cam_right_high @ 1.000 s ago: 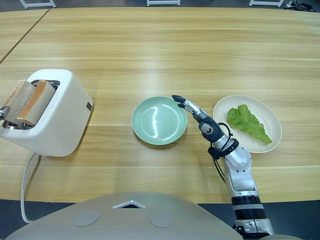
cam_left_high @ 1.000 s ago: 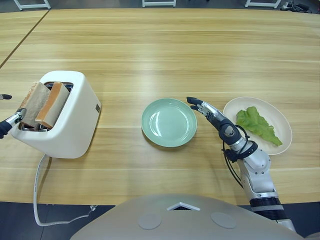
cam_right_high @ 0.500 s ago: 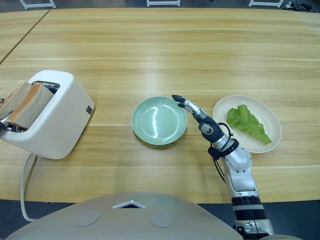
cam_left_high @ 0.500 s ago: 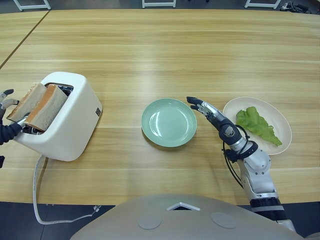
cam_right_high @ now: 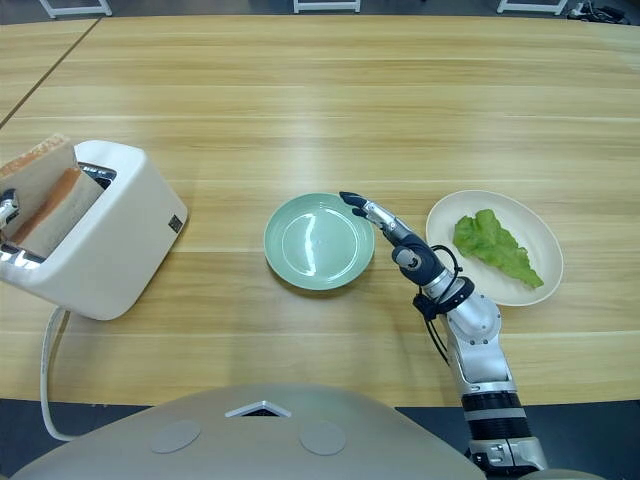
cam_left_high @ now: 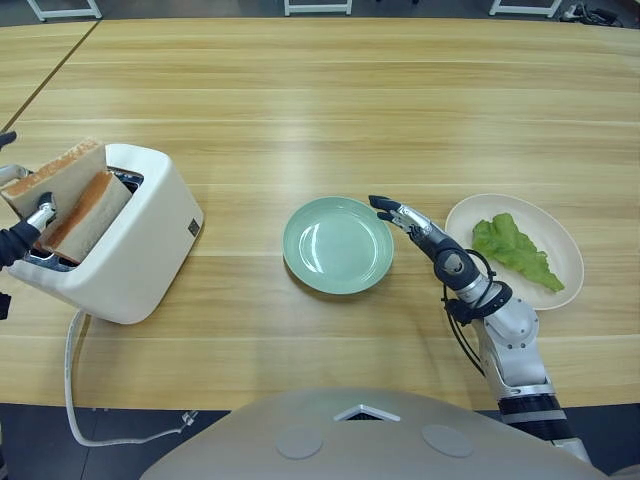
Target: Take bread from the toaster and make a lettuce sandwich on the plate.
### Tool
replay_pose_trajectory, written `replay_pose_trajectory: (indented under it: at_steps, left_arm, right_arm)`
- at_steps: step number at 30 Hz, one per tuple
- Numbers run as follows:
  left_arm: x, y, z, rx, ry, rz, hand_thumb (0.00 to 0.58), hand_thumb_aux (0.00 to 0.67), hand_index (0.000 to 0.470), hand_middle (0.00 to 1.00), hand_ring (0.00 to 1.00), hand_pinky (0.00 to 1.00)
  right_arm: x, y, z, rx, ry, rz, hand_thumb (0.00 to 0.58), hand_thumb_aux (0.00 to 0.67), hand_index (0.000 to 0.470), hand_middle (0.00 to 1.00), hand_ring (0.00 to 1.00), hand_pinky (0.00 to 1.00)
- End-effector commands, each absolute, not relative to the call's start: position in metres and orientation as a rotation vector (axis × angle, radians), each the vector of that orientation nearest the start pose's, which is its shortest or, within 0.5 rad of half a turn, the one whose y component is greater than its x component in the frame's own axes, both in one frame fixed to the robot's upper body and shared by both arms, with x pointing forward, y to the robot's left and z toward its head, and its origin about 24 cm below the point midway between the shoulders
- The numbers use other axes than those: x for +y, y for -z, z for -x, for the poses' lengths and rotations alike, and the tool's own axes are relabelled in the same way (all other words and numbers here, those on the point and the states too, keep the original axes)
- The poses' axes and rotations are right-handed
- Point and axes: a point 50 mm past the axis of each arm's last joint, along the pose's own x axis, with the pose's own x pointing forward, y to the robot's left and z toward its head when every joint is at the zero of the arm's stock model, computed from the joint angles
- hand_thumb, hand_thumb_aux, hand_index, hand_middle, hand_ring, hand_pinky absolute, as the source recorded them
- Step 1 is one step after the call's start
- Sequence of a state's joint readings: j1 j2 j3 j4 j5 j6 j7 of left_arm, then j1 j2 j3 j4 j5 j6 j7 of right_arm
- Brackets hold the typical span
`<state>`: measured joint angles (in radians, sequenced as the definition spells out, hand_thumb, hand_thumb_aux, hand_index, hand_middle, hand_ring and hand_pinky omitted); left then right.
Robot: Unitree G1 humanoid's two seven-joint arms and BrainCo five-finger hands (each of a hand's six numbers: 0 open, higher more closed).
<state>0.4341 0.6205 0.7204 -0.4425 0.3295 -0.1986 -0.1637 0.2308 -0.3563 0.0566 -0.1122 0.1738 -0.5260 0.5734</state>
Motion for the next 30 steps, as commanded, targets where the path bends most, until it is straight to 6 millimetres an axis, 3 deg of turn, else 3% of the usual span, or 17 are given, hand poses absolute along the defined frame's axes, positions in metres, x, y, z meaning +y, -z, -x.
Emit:
replay_pose_trajectory:
  at_steps: [1, 6, 11, 16, 19, 25, 30]
  left_arm:
    - [0.292, -0.219, -0.157, -0.449, -0.263, -1.202, 0.580, 0.670, 0.470, 0.00, 0.00, 0.00]
    - [0.239, -0.242, -0.195, -0.682, -0.184, -1.259, 0.580, 0.670, 0.470, 0.00, 0.00, 0.00]
    - [0.181, -0.226, -0.222, -0.808, -0.052, -1.393, 0.580, 0.670, 0.470, 0.00, 0.00, 0.00]
    - [0.107, -0.172, -0.234, -0.846, 0.235, -1.447, 0.580, 0.670, 0.470, 0.00, 0.00, 0.00]
    - [0.079, -0.134, -0.244, -0.820, 0.356, -1.526, 0.580, 0.670, 0.470, 0.00, 0.00, 0.00]
    - [0.051, -0.065, -0.241, -0.715, 0.549, -1.590, 0.580, 0.670, 0.470, 0.00, 0.00, 0.00]
    - [0.051, -0.040, -0.228, -0.632, 0.622, -1.595, 0.580, 0.670, 0.470, 0.00, 0.00, 0.00]
  right_arm:
    - [-0.171, -0.066, -0.196, -0.328, -0.659, 0.269, 0.000, 0.000, 0.000, 0.00, 0.00, 0.00]
    - [-0.180, -0.065, -0.212, -0.311, -0.580, 0.255, 0.000, 0.000, 0.000, 0.00, 0.00, 0.00]
    - [-0.190, -0.071, -0.227, -0.320, -0.497, 0.263, 0.000, 0.000, 0.000, 0.00, 0.00, 0.00]
    - [-0.215, -0.085, -0.236, -0.328, -0.401, 0.331, 0.000, 0.000, 0.000, 0.00, 0.00, 0.00]
    - [-0.232, -0.095, -0.235, -0.323, -0.377, 0.405, 0.000, 0.000, 0.000, 0.00, 0.00, 0.00]
    - [-0.258, -0.119, -0.226, -0.329, -0.377, 0.642, 0.000, 0.000, 0.000, 0.00, 0.00, 0.00]
    - [-0.299, -0.123, -0.221, -0.207, -0.277, 1.004, 0.000, 0.000, 0.000, 0.00, 0.00, 0.00]
